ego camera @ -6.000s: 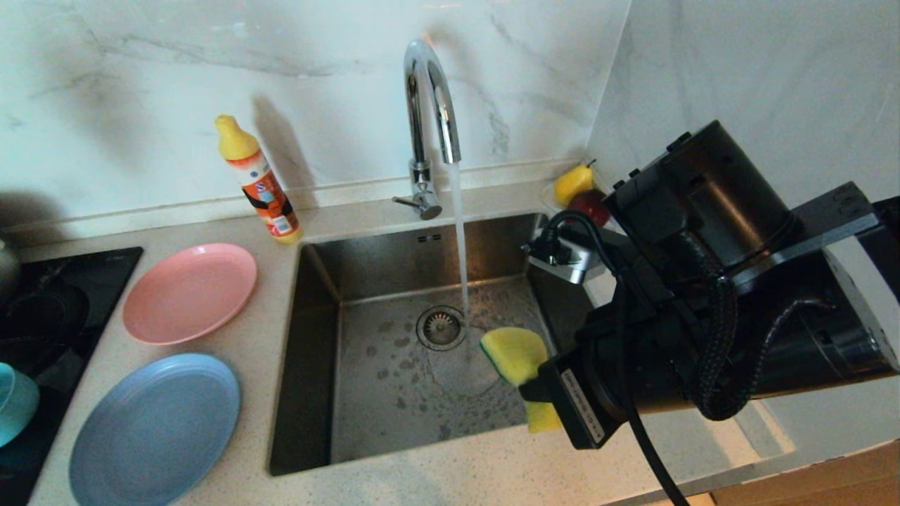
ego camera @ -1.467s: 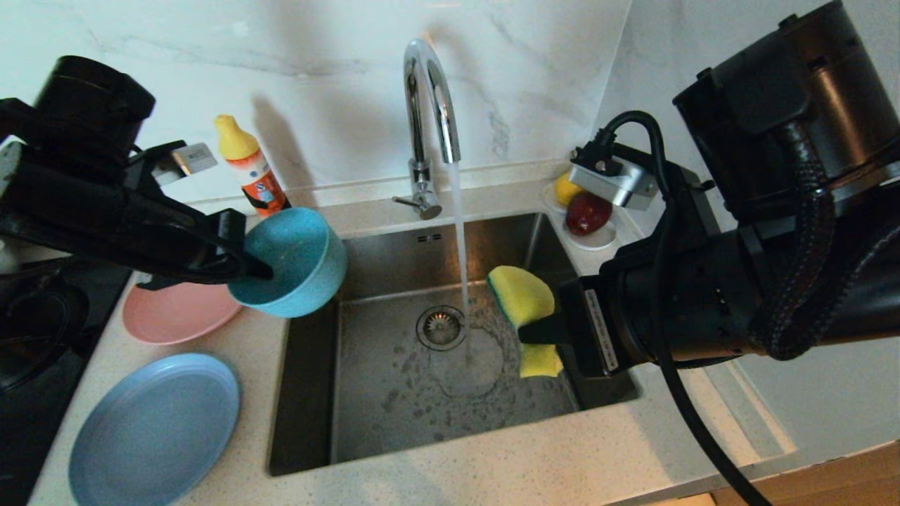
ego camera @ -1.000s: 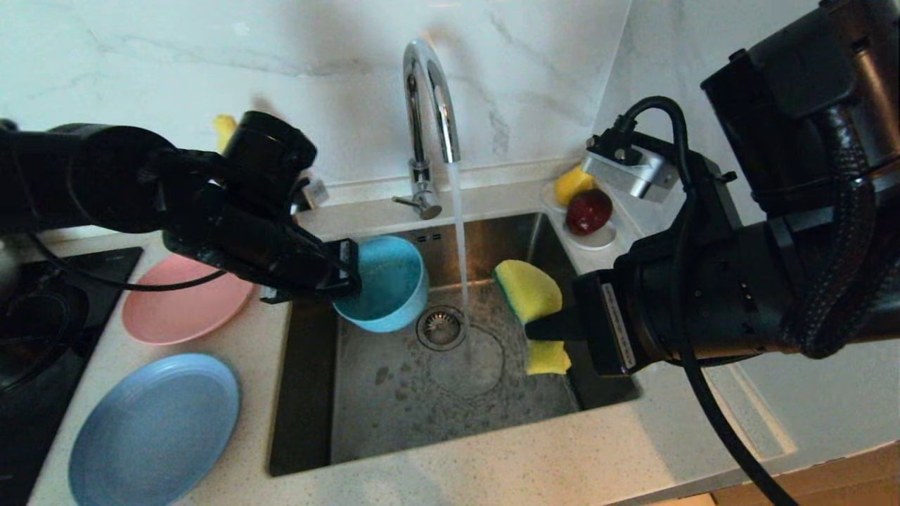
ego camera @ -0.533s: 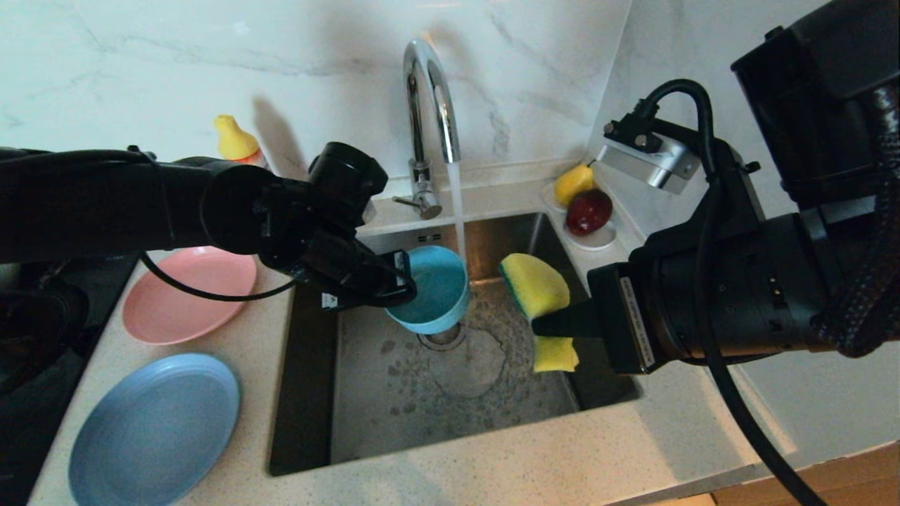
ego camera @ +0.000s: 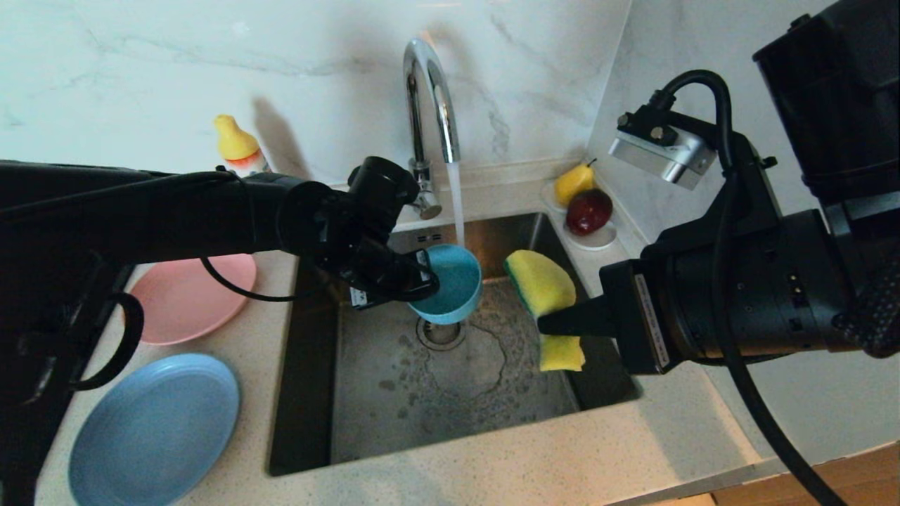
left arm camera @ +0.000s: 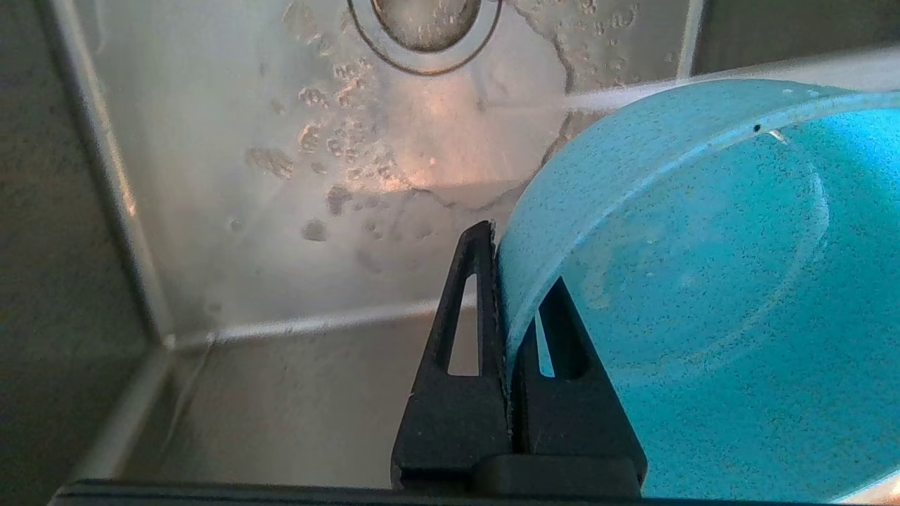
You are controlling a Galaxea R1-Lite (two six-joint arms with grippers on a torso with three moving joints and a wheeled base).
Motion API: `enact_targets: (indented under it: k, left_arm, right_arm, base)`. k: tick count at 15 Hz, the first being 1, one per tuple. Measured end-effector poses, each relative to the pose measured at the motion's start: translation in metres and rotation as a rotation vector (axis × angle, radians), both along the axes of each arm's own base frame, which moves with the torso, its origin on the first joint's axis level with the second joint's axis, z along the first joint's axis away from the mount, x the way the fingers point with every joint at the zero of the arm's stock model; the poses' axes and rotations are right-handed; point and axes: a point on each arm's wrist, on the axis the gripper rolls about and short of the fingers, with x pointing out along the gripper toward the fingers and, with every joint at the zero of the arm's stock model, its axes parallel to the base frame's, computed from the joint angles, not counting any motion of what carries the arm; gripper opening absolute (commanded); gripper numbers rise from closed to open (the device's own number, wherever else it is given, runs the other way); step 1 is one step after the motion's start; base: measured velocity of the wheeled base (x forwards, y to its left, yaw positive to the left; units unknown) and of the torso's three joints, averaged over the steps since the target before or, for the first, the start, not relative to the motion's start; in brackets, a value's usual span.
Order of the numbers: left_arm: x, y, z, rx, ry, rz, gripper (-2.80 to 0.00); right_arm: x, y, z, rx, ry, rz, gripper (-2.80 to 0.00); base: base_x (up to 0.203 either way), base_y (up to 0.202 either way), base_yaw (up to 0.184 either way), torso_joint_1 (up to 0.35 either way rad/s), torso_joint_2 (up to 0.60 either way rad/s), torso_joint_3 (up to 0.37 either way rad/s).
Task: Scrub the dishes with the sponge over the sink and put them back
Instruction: Wash the bowl
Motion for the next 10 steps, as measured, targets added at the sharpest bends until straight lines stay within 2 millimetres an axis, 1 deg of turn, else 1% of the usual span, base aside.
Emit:
enact_targets:
  k: [3, 10]
  left_arm:
    - [0.009, -0.005, -0.006, -0.01, 0.003, 0.011, -2.8]
    - [0.025, -0.013, -0.012, -0.066, -0.04, 0.042, -2.8]
  right_arm:
    - [0.0, 0.0, 0.0, 0.0, -0.002, 0.0, -2.8]
    - [-0.002, -0.002, 0.001, 0.003, -0.003, 0.001, -2.8]
  base:
    - [0.0, 0.0, 0.0, 0.0, 0.0, 0.0]
    - [0.0, 0.0, 0.0, 0.0, 0.0, 0.0]
